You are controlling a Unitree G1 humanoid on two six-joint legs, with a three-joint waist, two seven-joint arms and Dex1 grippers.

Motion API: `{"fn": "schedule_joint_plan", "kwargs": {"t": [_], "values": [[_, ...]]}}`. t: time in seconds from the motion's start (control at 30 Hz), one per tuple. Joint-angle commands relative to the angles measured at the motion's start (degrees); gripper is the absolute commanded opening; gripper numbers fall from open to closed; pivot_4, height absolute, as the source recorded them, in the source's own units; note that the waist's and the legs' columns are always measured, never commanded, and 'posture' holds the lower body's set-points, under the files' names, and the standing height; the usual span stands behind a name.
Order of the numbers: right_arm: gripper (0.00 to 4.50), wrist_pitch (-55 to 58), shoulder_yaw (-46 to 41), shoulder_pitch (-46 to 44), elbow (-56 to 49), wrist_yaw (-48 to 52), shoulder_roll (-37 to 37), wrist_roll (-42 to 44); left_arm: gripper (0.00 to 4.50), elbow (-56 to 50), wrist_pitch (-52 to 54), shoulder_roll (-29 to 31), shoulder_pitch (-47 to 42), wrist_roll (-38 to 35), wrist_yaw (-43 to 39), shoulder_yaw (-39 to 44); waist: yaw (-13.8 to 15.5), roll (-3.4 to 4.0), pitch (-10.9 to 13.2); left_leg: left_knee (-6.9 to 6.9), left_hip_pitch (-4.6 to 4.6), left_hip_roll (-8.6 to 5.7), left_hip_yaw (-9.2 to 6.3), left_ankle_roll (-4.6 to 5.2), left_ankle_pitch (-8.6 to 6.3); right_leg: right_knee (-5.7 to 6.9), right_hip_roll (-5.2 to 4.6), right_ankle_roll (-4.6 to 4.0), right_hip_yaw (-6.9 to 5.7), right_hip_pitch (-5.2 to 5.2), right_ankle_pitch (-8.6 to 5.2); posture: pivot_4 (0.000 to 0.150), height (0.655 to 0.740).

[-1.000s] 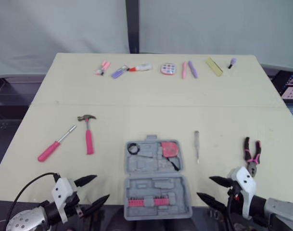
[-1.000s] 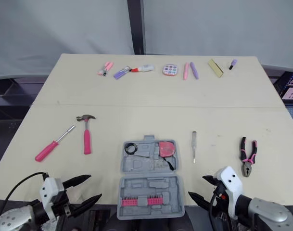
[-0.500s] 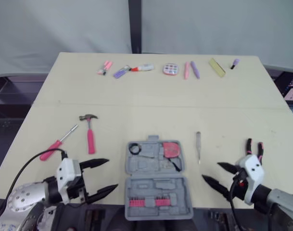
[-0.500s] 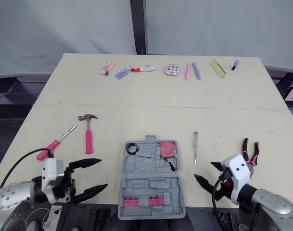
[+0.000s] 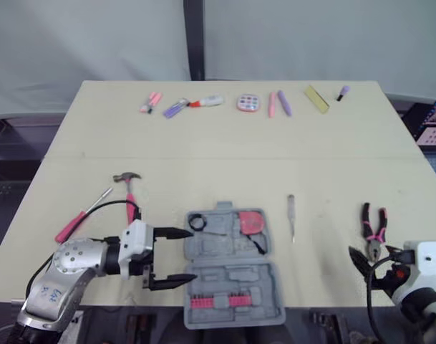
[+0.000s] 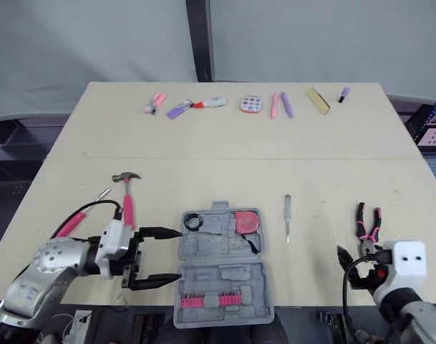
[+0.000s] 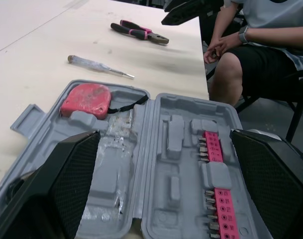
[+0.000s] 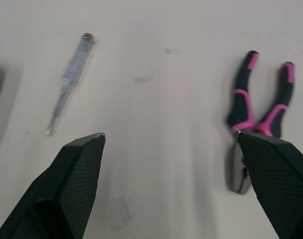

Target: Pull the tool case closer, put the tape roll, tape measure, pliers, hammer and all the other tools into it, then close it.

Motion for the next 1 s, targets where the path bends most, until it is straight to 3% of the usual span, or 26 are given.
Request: {"fn": "schedule_joint_plan", "kwargs": {"t": [0.03,0.27,0.63,1.0], "values": [[4.46,1.95,-2.11,-2.72,2.96,-3.57,0.20,0.24,4.50,-1.03,-0.01,-0.21,-0.73,-0.14,-0.29,-0.50,0.01,0.02,-0.01,0.00,0.00,0.00,0.01,0.00,0.00,0.00,0.00,0.00,0.01,0.00,0.00,0.150,0.7400],[4.46,6.83,-2.34,-9.05,10.61,-6.54,-0.84,0.63,4.50,-1.33,0.13,-0.19,-0.59,0.05,0.42,-0.20,0.11,0.14,-0.03,0.01,-0.01,-0.02,0.01,0.00,0.00,0.01,-0.01,0.00,0.04,-0.01,0.00,0.150,0.7400],[4.46,5.50,0.69,-15.94,22.33,-8.54,-2.31,-4.14,4.50,-2.15,0.02,-0.26,0.38,0.26,2.17,0.48,0.05,0.21,-0.02,0.01,-0.01,-0.02,0.05,0.01,0.00,0.03,-0.01,0.00,0.06,-0.02,0.00,0.150,0.7400],[4.46,4.14,1.93,-19.00,26.92,-7.82,-2.87,-5.29,4.50,-2.43,-0.60,-0.04,1.55,0.68,2.74,0.79,0.02,0.21,-0.02,0.01,-0.01,-0.02,0.05,0.01,0.00,0.04,0.00,0.00,0.05,-0.03,0.00,0.150,0.7400]]}}
